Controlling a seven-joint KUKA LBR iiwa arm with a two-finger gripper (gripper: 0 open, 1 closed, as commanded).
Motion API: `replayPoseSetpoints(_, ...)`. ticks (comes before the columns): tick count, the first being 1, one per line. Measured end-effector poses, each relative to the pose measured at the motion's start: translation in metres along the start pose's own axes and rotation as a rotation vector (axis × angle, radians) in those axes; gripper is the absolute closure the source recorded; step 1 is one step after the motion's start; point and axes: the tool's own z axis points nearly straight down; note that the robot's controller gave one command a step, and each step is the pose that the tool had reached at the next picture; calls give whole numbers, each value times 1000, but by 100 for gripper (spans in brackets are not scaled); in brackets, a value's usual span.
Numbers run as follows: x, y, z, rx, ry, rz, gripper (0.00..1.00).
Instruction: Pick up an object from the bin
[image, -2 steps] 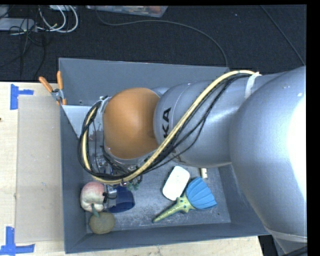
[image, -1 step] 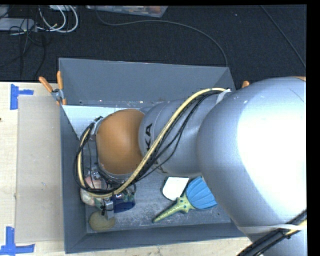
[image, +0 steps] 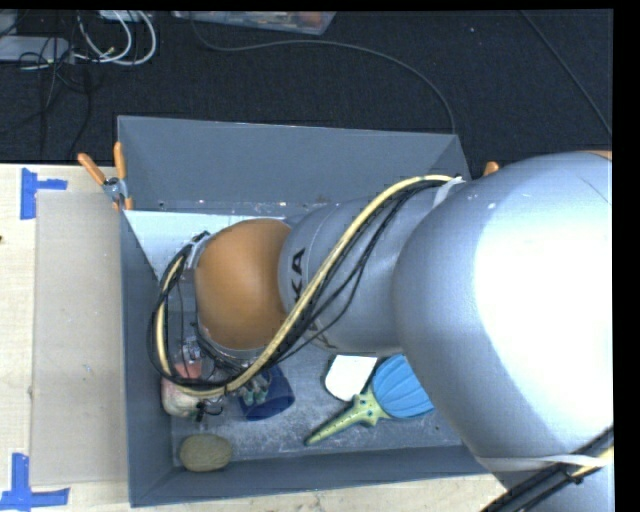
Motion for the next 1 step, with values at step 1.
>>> replayPoseSetpoints(1, 0, 0, 0, 0, 0, 0, 100)
